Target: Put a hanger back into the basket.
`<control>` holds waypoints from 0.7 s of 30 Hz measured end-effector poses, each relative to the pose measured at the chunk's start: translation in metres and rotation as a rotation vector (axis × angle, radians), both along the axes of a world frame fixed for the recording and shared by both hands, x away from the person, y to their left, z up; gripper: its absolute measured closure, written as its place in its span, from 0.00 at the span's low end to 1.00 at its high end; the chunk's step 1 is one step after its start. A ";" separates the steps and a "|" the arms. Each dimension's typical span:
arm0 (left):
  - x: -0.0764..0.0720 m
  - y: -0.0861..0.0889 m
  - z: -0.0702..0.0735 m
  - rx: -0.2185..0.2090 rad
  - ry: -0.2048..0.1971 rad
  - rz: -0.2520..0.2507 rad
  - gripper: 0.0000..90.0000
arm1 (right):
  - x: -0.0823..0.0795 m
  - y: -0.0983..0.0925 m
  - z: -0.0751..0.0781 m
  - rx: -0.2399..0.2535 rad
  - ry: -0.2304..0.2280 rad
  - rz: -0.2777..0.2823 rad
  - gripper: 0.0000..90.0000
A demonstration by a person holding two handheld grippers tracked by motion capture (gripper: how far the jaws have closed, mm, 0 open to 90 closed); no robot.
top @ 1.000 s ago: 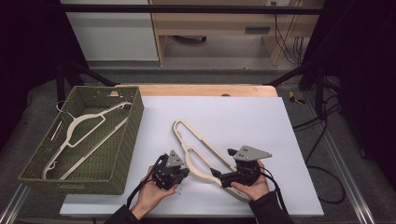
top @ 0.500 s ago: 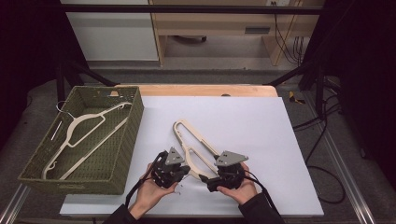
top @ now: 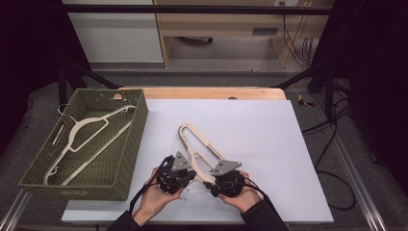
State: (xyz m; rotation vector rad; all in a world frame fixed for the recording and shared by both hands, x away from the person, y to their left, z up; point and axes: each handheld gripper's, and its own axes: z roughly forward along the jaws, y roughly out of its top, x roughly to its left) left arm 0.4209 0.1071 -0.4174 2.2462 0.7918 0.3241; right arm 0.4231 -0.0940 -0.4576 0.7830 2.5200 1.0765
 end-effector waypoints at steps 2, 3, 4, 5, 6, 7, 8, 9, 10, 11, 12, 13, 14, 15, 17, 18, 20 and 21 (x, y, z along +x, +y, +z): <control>0.000 0.000 0.000 -0.003 0.000 0.000 0.98 | 0.000 0.001 0.000 -0.006 0.003 0.005 0.67; 0.000 0.000 0.000 -0.003 -0.001 0.001 0.98 | 0.000 0.001 0.000 -0.006 0.004 0.009 0.69; 0.000 0.000 0.000 -0.005 0.000 0.001 0.98 | 0.000 0.001 0.000 -0.007 0.010 0.013 0.72; 0.000 0.001 0.000 -0.003 -0.001 -0.001 0.98 | 0.000 0.001 0.000 -0.005 0.015 0.019 0.74; 0.000 0.001 0.001 -0.004 -0.002 -0.002 0.98 | 0.000 0.001 0.000 -0.001 0.019 0.029 0.78; 0.000 0.001 0.001 -0.009 -0.001 -0.002 0.98 | 0.000 0.001 0.000 -0.001 0.020 0.036 0.79; 0.000 0.002 0.001 -0.012 -0.001 -0.001 0.98 | 0.000 0.002 0.000 -0.003 0.018 0.038 0.79; 0.000 0.002 0.001 -0.021 -0.001 -0.004 0.98 | -0.001 0.001 0.000 -0.004 0.018 0.044 0.80; 0.000 0.003 0.002 -0.026 -0.002 -0.007 0.98 | -0.001 0.001 0.001 -0.001 0.014 0.048 0.80; 0.000 0.004 0.003 -0.036 -0.009 -0.013 0.97 | 0.000 0.001 0.001 -0.002 0.009 0.055 0.80; 0.000 0.005 0.004 -0.046 -0.013 -0.013 0.97 | -0.001 0.000 0.002 0.000 0.008 0.052 0.81; -0.001 0.007 0.007 -0.056 -0.030 -0.008 0.95 | -0.001 0.000 0.002 0.004 0.005 0.059 0.81; -0.001 0.008 0.009 -0.064 -0.041 -0.013 0.90 | -0.002 0.000 0.002 -0.001 0.005 0.059 0.81; -0.002 0.012 0.015 -0.099 -0.054 -0.018 0.86 | -0.002 0.000 0.002 0.002 -0.001 0.062 0.81; -0.004 0.018 0.023 -0.134 -0.083 -0.016 0.76 | -0.002 0.000 0.003 0.002 -0.001 0.065 0.81; -0.004 0.021 0.027 -0.151 -0.098 -0.018 0.69 | -0.002 -0.001 0.004 0.006 -0.001 0.072 0.82; -0.006 0.029 0.036 -0.178 -0.128 -0.006 0.58 | -0.001 -0.004 0.006 0.027 -0.002 0.066 0.82; -0.007 0.032 0.040 -0.190 -0.148 -0.001 0.55 | -0.001 -0.005 0.007 0.030 -0.002 0.066 0.82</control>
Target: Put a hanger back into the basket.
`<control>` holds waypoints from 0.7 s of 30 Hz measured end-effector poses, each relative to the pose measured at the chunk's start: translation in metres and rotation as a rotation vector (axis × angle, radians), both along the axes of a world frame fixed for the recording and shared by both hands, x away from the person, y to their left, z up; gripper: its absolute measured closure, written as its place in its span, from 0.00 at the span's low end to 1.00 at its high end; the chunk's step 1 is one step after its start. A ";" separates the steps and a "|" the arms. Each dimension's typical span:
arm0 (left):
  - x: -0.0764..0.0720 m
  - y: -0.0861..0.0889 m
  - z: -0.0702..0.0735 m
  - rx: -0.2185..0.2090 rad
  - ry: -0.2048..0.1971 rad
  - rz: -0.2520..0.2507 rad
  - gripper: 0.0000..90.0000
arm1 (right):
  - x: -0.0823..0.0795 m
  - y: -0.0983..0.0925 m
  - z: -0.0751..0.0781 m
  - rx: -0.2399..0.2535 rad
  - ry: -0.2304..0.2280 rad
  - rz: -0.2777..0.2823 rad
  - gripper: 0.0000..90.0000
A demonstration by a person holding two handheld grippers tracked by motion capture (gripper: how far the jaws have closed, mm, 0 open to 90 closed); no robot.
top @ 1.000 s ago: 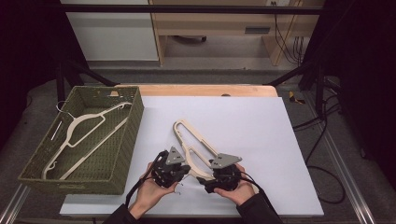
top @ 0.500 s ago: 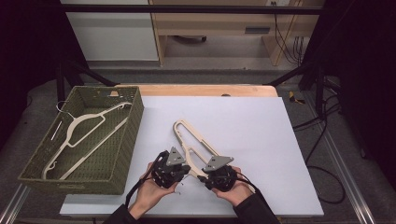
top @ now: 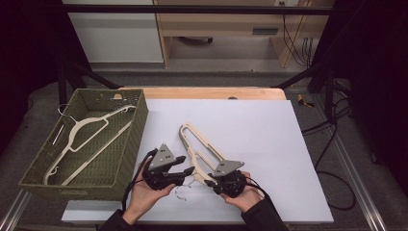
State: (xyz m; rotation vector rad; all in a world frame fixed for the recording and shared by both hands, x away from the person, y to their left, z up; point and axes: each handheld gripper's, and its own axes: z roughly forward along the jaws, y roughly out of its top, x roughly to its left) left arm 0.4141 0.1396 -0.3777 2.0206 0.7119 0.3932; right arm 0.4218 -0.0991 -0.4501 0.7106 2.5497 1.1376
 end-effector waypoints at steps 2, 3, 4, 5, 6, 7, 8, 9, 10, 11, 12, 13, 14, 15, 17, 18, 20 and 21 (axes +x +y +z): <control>-0.001 0.007 0.008 -0.042 -0.020 -0.010 0.46 | 0.000 -0.003 0.003 0.017 0.000 -0.003 0.83; -0.001 0.009 0.010 -0.056 -0.026 -0.014 0.41 | 0.000 -0.005 0.005 0.019 0.000 -0.008 0.83; -0.002 0.013 0.013 -0.066 -0.041 -0.014 0.38 | 0.000 -0.006 0.005 0.028 -0.004 -0.007 0.83; -0.003 0.016 0.016 -0.073 -0.057 -0.011 0.36 | 0.000 -0.008 0.007 0.026 -0.001 -0.006 0.83; -0.003 0.019 0.018 -0.077 -0.065 -0.012 0.34 | 0.000 -0.009 0.009 0.034 -0.005 -0.008 0.84; -0.003 0.022 0.020 -0.082 -0.069 -0.013 0.32 | 0.000 -0.011 0.010 0.039 -0.012 -0.006 0.84; -0.003 0.026 0.022 -0.090 -0.074 -0.011 0.30 | 0.000 -0.013 0.013 0.044 -0.017 -0.009 0.85; -0.002 0.028 0.023 -0.092 -0.076 -0.012 0.28 | 0.000 -0.014 0.015 0.052 -0.023 -0.021 0.85; -0.001 0.033 0.024 -0.105 -0.077 -0.009 0.26 | 0.000 -0.016 0.017 0.056 -0.028 -0.020 0.86; -0.001 0.035 0.025 -0.107 -0.077 -0.008 0.24 | 0.000 -0.021 0.020 0.069 -0.035 -0.031 0.87; 0.000 0.038 0.025 -0.108 -0.079 -0.006 0.23 | 0.001 -0.023 0.021 0.075 -0.034 -0.032 0.87; 0.001 0.039 0.024 -0.107 -0.082 -0.003 0.23 | 0.001 -0.025 0.023 0.077 -0.036 -0.039 0.87; 0.002 0.041 0.024 -0.101 -0.081 0.005 0.23 | 0.001 -0.026 0.024 0.079 -0.037 -0.042 0.88; 0.004 0.043 0.023 -0.104 -0.079 0.010 0.22 | 0.001 -0.029 0.025 0.080 -0.038 -0.048 0.88; 0.007 0.046 0.020 -0.095 -0.071 0.013 0.21 | 0.002 -0.033 0.027 0.085 -0.049 -0.064 0.89; 0.008 0.047 0.019 -0.093 -0.072 0.017 0.20 | 0.002 -0.035 0.029 0.087 -0.054 -0.071 0.89; 0.011 0.047 0.015 -0.091 -0.055 0.017 0.19 | 0.004 -0.041 0.032 0.094 -0.064 -0.089 0.90; 0.012 0.047 0.014 -0.088 -0.051 0.014 0.18 | 0.005 -0.044 0.034 0.096 -0.072 -0.102 0.91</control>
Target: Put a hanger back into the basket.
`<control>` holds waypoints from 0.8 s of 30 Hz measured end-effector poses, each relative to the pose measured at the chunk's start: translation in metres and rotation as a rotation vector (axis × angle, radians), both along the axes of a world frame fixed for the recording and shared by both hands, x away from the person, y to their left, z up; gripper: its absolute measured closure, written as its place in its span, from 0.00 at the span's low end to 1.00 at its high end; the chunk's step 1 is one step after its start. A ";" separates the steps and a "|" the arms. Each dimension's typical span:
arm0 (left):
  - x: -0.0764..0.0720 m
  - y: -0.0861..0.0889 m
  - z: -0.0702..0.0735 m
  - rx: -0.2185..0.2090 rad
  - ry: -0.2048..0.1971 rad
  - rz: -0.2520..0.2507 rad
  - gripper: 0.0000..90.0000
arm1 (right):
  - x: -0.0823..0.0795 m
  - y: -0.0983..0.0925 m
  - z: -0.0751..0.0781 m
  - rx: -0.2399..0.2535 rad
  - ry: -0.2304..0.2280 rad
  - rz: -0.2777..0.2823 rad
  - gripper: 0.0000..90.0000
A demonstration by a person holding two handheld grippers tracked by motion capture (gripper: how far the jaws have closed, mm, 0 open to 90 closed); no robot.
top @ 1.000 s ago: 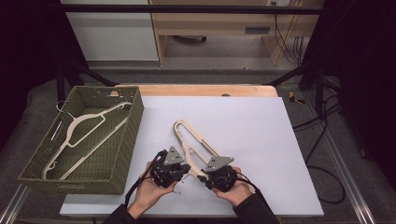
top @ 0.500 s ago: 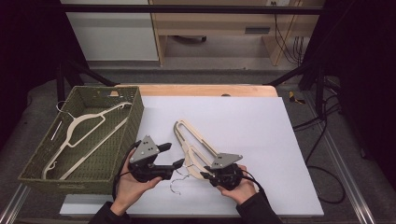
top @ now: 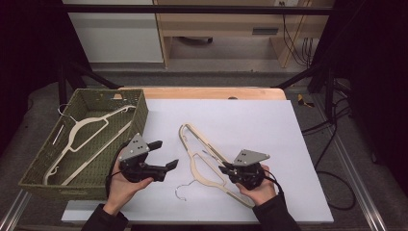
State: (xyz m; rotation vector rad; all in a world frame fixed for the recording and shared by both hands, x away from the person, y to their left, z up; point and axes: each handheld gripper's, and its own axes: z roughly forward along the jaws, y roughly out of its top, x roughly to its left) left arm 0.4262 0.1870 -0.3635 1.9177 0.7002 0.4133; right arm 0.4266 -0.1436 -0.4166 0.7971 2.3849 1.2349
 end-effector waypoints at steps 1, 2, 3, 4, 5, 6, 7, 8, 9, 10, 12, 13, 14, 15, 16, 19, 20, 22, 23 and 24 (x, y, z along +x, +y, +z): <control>0.001 0.000 -0.002 0.006 0.005 -0.001 0.18 | 0.000 -0.002 0.001 -0.001 -0.004 -0.011 0.91; 0.002 -0.001 -0.003 0.010 0.008 0.002 0.18 | 0.001 -0.005 0.002 0.003 -0.004 -0.025 0.92; 0.003 -0.001 -0.004 0.013 0.012 0.005 0.18 | 0.002 -0.007 0.003 0.008 -0.006 -0.035 0.92; 0.004 -0.001 -0.005 0.011 0.013 0.004 0.18 | 0.003 -0.011 0.004 0.008 -0.016 -0.047 0.93; 0.004 -0.001 -0.006 0.015 0.014 0.003 0.18 | 0.004 -0.013 0.005 0.011 -0.018 -0.059 0.94; 0.004 -0.002 -0.006 0.019 0.014 0.003 0.17 | 0.006 -0.016 0.006 0.013 -0.019 -0.071 0.94; 0.005 -0.002 -0.006 0.023 0.014 0.002 0.17 | 0.007 -0.019 0.007 0.013 -0.021 -0.079 0.95; 0.005 -0.001 -0.007 0.022 0.014 0.002 0.17 | 0.008 -0.021 0.008 0.016 -0.017 -0.091 0.95; 0.005 -0.001 -0.007 0.021 0.015 0.002 0.17 | 0.009 -0.023 0.008 0.019 -0.018 -0.099 0.96; 0.005 -0.001 -0.007 0.020 0.016 0.002 0.17 | 0.010 -0.025 0.010 0.019 -0.012 -0.100 0.97; 0.006 0.000 -0.008 0.025 0.019 0.009 0.17 | 0.010 -0.028 0.012 0.037 -0.019 -0.099 0.97; 0.007 0.000 -0.008 0.024 0.021 0.009 0.17 | 0.010 -0.029 0.013 0.045 -0.020 -0.094 0.97; 0.007 0.000 -0.008 0.025 0.020 0.009 0.17 | 0.010 -0.029 0.016 0.052 -0.018 -0.083 0.97; 0.007 -0.001 -0.008 0.025 0.019 0.007 0.17 | 0.010 -0.029 0.017 0.057 -0.016 -0.078 0.97; 0.007 -0.001 -0.008 0.023 0.019 0.006 0.17 | 0.009 -0.028 0.019 0.065 -0.012 -0.066 0.97; 0.007 -0.003 -0.008 0.030 0.015 -0.004 0.17 | 0.009 -0.025 0.025 0.079 -0.010 -0.028 0.97; 0.007 -0.004 -0.008 0.031 0.014 -0.007 0.17 | 0.009 -0.022 0.027 0.086 -0.005 -0.010 0.97; 0.007 -0.007 -0.007 0.038 0.013 -0.018 0.17 | 0.009 -0.016 0.030 0.091 -0.001 0.024 0.97; 0.008 -0.008 -0.007 0.037 0.009 -0.023 0.17 | 0.009 -0.013 0.032 0.091 0.004 0.036 0.97; 0.008 -0.009 -0.006 0.040 0.010 -0.029 0.17 | 0.009 -0.009 0.033 0.090 0.002 0.059 0.97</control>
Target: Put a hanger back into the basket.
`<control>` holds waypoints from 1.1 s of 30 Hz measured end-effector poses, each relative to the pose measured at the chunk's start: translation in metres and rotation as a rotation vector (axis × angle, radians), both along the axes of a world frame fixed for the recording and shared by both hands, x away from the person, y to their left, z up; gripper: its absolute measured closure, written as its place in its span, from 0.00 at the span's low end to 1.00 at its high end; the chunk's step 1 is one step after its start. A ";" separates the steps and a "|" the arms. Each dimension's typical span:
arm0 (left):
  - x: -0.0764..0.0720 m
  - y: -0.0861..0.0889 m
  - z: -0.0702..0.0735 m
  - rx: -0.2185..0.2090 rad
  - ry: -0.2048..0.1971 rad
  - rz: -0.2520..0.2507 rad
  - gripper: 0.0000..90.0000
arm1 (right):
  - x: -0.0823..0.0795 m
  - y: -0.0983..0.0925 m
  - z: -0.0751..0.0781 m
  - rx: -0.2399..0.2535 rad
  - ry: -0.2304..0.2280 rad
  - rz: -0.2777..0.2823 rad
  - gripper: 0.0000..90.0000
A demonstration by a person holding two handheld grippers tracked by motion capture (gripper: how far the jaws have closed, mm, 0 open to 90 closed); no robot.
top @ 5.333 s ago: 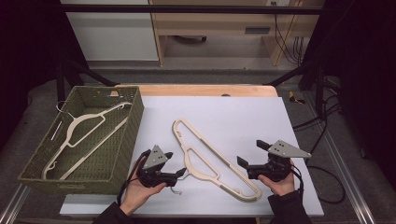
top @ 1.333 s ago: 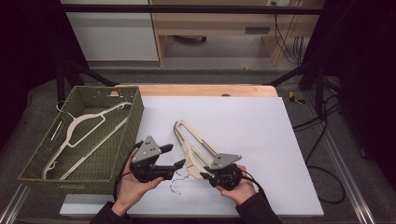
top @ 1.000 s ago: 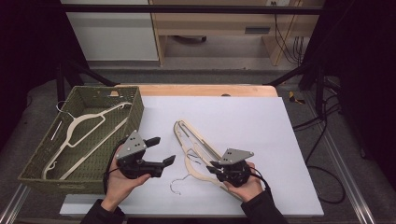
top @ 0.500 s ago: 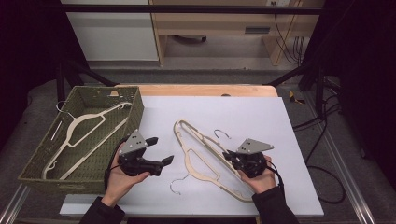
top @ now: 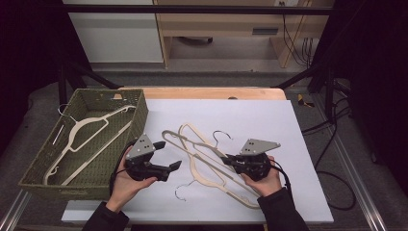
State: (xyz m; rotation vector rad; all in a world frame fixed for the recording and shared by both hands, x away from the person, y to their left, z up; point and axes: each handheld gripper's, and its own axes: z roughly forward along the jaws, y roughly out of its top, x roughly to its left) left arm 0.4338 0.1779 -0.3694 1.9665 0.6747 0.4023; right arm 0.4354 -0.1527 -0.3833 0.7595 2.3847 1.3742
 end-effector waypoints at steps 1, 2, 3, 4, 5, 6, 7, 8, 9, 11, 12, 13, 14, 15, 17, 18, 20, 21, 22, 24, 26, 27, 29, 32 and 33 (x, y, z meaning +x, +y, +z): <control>0.000 -0.002 0.001 0.007 -0.005 -0.008 0.17 | -0.001 0.002 0.001 0.001 0.003 0.012 0.97; 0.000 -0.003 0.001 0.013 -0.007 -0.013 0.17 | -0.001 0.005 0.002 0.009 0.008 0.031 0.97; 0.001 -0.006 0.002 0.025 -0.007 -0.023 0.17 | -0.002 0.007 0.003 0.012 0.013 0.042 0.97; 0.001 -0.007 0.002 0.032 -0.008 -0.028 0.18 | -0.002 0.009 0.003 0.018 0.019 0.060 0.97; 0.003 -0.010 0.002 0.043 -0.005 -0.039 0.18 | -0.002 0.011 0.004 0.017 0.020 0.067 0.97; 0.004 -0.012 0.002 0.051 -0.003 -0.047 0.19 | -0.003 0.013 0.004 0.016 0.024 0.079 0.97; 0.005 -0.015 0.001 0.059 0.001 -0.053 0.19 | -0.003 0.015 0.005 0.014 0.023 0.089 0.97; 0.006 -0.017 0.001 0.070 0.005 -0.061 0.20 | -0.004 0.016 0.005 0.014 0.030 0.095 0.97; 0.008 -0.019 0.000 0.081 0.008 -0.067 0.21 | -0.004 0.018 0.005 0.014 0.031 0.105 0.97; 0.010 -0.023 -0.002 0.096 0.009 -0.068 0.23 | -0.004 0.020 0.006 0.017 0.040 0.121 0.97; 0.011 -0.024 -0.003 0.105 0.008 -0.071 0.25 | -0.004 0.021 0.006 0.018 0.042 0.133 0.97; 0.012 -0.025 -0.004 0.114 0.010 -0.086 0.27 | -0.004 0.022 0.005 0.019 0.047 0.137 0.97; 0.012 -0.026 -0.004 0.114 0.011 -0.091 0.32 | -0.005 0.024 0.005 0.010 0.047 0.146 0.97; 0.013 -0.028 -0.005 0.121 0.011 -0.096 0.33 | -0.005 0.025 0.004 0.008 0.047 0.148 0.97; 0.013 -0.030 -0.006 0.139 0.006 -0.112 0.38 | -0.006 0.026 0.004 0.008 0.049 0.157 0.97; 0.013 -0.031 -0.006 0.141 0.004 -0.113 0.40 | -0.006 0.027 0.004 0.009 0.052 0.166 0.97; 0.014 -0.033 -0.007 0.145 0.003 -0.130 0.46 | -0.007 0.028 0.004 0.009 0.059 0.179 0.97; 0.014 -0.034 -0.008 0.147 0.005 -0.141 0.48 | -0.007 0.028 0.004 0.008 0.062 0.184 0.97; 0.015 -0.035 -0.008 0.150 0.006 -0.149 0.54 | -0.007 0.029 0.003 0.004 0.065 0.193 0.97; 0.015 -0.037 -0.009 0.160 0.021 -0.169 0.63 | -0.007 0.030 0.002 0.001 0.071 0.200 0.97; 0.014 -0.039 -0.011 0.174 0.018 -0.184 0.68 | -0.007 0.031 0.001 0.008 0.080 0.210 0.97; 0.013 -0.039 -0.011 0.191 0.018 -0.196 0.69 | -0.007 0.031 0.001 0.008 0.085 0.214 0.97; 0.012 -0.039 -0.011 0.206 0.007 -0.202 0.72 | -0.006 0.030 0.000 0.005 0.093 0.215 0.97; 0.010 -0.040 -0.012 0.221 -0.004 -0.203 0.74 | -0.006 0.029 -0.001 0.001 0.090 0.210 0.96; 0.008 -0.040 -0.012 0.231 -0.007 -0.209 0.76 | -0.006 0.029 -0.001 -0.005 0.083 0.204 0.95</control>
